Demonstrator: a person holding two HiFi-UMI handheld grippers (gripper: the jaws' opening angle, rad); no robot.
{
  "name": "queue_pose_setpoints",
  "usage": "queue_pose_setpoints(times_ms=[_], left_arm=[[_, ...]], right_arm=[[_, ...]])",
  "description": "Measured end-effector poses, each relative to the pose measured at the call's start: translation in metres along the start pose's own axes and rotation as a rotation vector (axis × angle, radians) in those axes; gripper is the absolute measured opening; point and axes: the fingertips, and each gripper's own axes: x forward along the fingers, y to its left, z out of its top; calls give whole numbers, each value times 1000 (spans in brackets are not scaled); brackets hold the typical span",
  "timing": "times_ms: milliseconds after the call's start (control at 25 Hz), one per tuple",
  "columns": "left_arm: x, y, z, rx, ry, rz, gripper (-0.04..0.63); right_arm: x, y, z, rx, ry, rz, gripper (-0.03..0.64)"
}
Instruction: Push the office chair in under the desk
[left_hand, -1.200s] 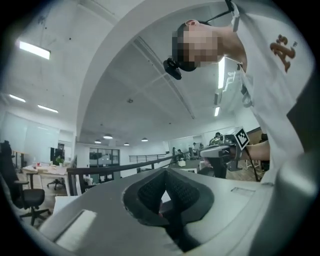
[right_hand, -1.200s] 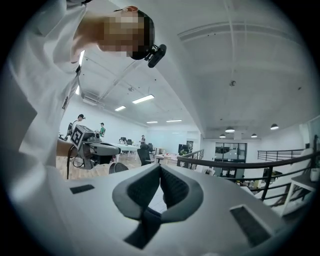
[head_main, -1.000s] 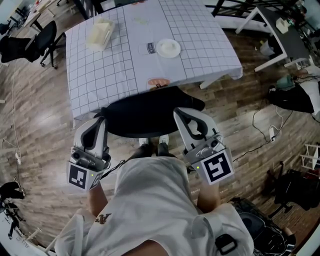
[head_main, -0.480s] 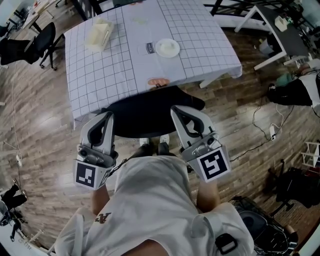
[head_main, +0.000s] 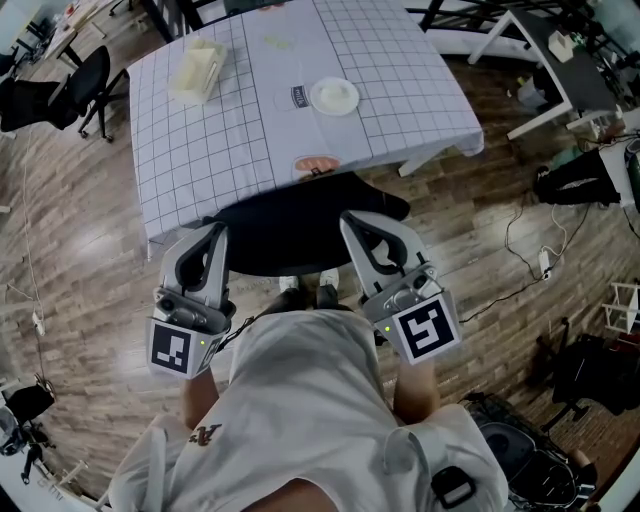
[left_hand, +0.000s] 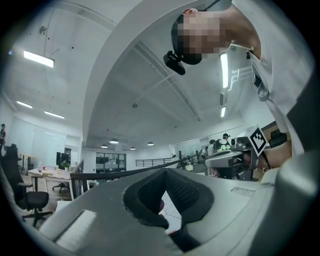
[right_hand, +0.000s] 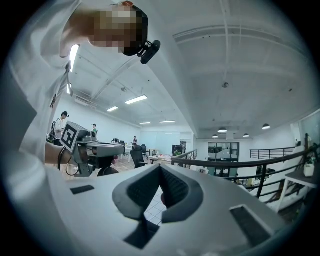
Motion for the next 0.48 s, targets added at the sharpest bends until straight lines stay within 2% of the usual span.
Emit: queue_pose_setpoints(times_ms=[480], left_arm=[[4, 4, -2, 10, 8, 5, 2]], right_arm=[[2, -2, 0, -4, 1, 8, 2]])
